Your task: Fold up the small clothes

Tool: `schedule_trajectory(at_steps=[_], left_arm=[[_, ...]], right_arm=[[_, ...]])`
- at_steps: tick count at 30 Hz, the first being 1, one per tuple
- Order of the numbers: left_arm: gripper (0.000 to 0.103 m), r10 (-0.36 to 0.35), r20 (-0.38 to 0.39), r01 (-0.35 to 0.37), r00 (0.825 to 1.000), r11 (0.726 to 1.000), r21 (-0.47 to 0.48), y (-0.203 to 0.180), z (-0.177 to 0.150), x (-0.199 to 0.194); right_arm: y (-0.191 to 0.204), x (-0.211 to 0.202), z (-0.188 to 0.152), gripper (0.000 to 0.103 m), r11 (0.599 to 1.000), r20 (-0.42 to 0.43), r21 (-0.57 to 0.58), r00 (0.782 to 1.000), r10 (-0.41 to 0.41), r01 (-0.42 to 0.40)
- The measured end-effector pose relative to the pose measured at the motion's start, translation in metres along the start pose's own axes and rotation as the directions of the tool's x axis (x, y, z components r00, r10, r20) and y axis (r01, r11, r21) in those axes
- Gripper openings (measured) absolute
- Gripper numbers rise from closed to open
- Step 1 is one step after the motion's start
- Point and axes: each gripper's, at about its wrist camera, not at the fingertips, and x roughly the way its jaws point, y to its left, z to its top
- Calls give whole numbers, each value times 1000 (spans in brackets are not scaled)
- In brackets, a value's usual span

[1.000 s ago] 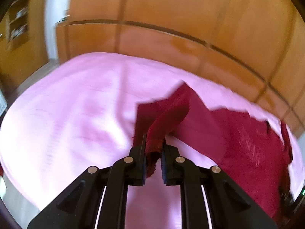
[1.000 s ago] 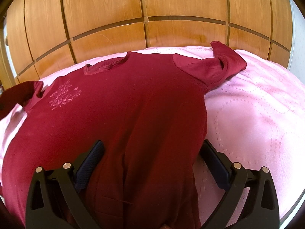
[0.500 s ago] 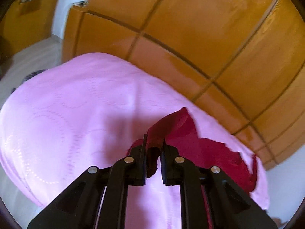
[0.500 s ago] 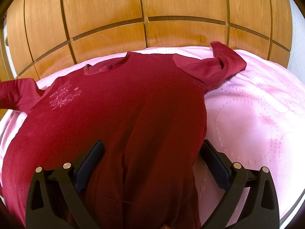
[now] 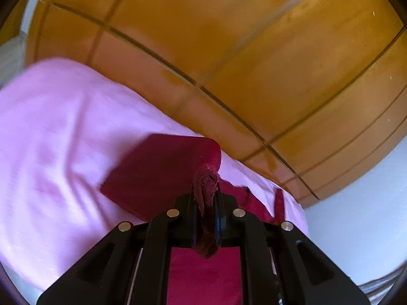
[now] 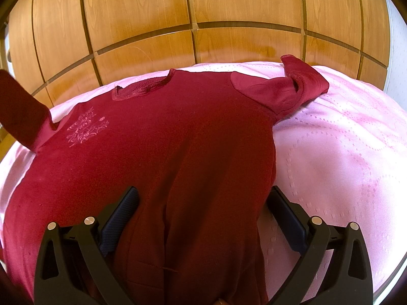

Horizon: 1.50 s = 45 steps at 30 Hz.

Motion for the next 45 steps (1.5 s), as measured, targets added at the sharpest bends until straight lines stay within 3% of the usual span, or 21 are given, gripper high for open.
schedule_trajectory(at_steps=[4,11,18,19,20,22,23,24,27,30,34,37,40,41,43,45], left_arm=[[9,-41,-67,43,997,999,24,-30,-18,47],[9,-113,-190,129,975,989,73,-93,-53,127],[10,-145,-244,183,959,973,141,-149,-81,201],[11,-148,-250,190,957,970,154,-157,-87,215],[19,-140,-249,184,958,969,166,-161,-90,221],[52,-98,-234,149,967,967,207,-168,-101,235],[74,-81,-228,133,970,966,222,-169,-106,240],[80,-59,-215,110,975,966,234,-167,-113,243],[84,-54,-227,114,972,959,259,-157,-132,246],[89,-4,-182,60,983,950,307,-137,-143,229],[91,98,-4,-90,995,932,352,-99,-154,191],[91,244,129,-271,961,920,284,-58,-156,167],[90,421,163,-444,892,884,147,-11,-151,154],[90,438,140,-453,888,885,105,0,-149,154],[88,431,103,-434,896,901,7,21,-143,151],[88,421,106,-422,901,906,-13,27,-134,151]], right_arm=[[0,0,0,100,1000,-1,1,1000,0,0],[1,0,1,100,1000,0,2,1000,2,-2],[1,-1,1,100,1000,0,3,1000,3,-3],[1,-1,1,100,1000,0,3,1000,3,-3],[1,-1,1,100,1000,0,3,1000,4,-4],[0,-1,0,100,1000,0,3,1000,3,-3],[1,0,0,100,1000,0,3,1000,4,-4],[1,0,1,100,1000,1,3,1000,4,-4],[1,0,0,100,1000,2,4,1000,6,-6],[1,0,0,100,1000,5,4,1000,6,-6],[2,1,-1,100,1000,7,5,1000,6,-6],[1,1,-1,100,1000,8,5,1000,6,-6],[2,1,0,100,1000,9,6,1000,8,-8],[1,1,-1,100,1000,9,7,1000,8,-8],[2,1,0,100,1000,11,8,1000,8,-8],[2,1,0,100,1000,12,8,1000,8,-9]])
